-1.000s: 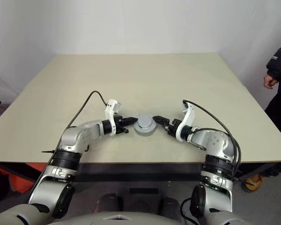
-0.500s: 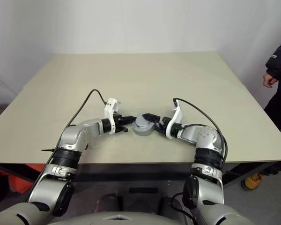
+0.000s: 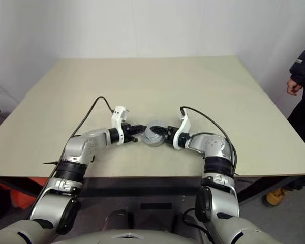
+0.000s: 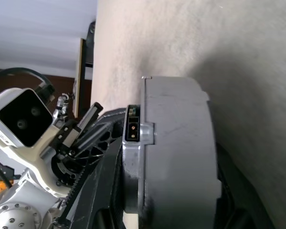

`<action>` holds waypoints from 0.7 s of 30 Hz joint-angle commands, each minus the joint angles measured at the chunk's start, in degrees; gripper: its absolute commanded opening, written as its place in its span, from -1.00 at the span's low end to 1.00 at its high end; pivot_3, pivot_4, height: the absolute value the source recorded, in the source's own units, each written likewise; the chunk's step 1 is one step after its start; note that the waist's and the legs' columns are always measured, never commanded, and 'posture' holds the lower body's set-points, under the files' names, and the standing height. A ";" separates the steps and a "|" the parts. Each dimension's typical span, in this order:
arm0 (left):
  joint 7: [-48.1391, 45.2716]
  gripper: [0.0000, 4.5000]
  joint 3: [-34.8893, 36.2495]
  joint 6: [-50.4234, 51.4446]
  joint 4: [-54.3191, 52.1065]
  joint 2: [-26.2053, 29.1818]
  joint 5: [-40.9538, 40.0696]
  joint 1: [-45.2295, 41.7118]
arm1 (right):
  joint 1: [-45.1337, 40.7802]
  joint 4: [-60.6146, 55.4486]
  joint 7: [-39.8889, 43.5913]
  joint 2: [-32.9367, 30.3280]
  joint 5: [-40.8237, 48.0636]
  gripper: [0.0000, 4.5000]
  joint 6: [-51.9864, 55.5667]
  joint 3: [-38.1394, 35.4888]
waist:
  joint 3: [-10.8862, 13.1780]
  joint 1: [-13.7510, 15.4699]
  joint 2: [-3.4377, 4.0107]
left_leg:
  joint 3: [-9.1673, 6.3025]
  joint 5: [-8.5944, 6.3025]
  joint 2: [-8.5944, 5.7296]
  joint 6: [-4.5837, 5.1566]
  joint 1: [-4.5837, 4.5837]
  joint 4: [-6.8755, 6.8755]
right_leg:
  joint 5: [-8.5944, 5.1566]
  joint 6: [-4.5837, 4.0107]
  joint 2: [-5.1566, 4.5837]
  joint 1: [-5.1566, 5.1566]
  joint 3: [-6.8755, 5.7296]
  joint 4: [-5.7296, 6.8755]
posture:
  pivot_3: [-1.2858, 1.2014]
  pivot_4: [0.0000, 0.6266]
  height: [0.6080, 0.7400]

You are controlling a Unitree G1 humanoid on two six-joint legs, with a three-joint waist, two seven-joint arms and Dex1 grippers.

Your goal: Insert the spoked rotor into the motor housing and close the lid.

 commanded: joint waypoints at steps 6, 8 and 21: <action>0.75 -1.00 2.01 -0.13 -0.58 -0.81 -1.20 -0.07 | -1.32 -0.12 -1.35 -0.32 1.10 -0.07 -1.21 -1.27 | 0.00 0.15 0.00 | 0.00 0.00 0.00 0.01 0.01 0.00 | 0.00 0.01 0.00 0.02 0.00 0.00 | 0.03 -1.00 1.00; 1.14 -1.00 3.85 0.16 -1.04 -0.96 -2.44 0.17 | -2.22 0.18 -2.38 0.43 2.45 -0.07 -1.26 -3.18 | 0.00 0.15 0.00 | 0.00 0.00 0.00 0.00 -0.03 0.00 | 0.00 0.00 0.00 -0.02 0.00 0.00 | 0.03 -1.00 1.00; 9.82 -1.00 21.93 7.03 -7.71 -4.05 -17.34 5.73 | -11.39 5.12 -14.08 9.36 11.87 -0.07 -6.18 -16.36 | 0.04 -0.24 0.03 | 0.01 0.10 0.03 -0.17 -0.71 0.00 | 0.23 -0.48 0.05 -0.76 0.00 0.17 | 0.03 -1.00 1.00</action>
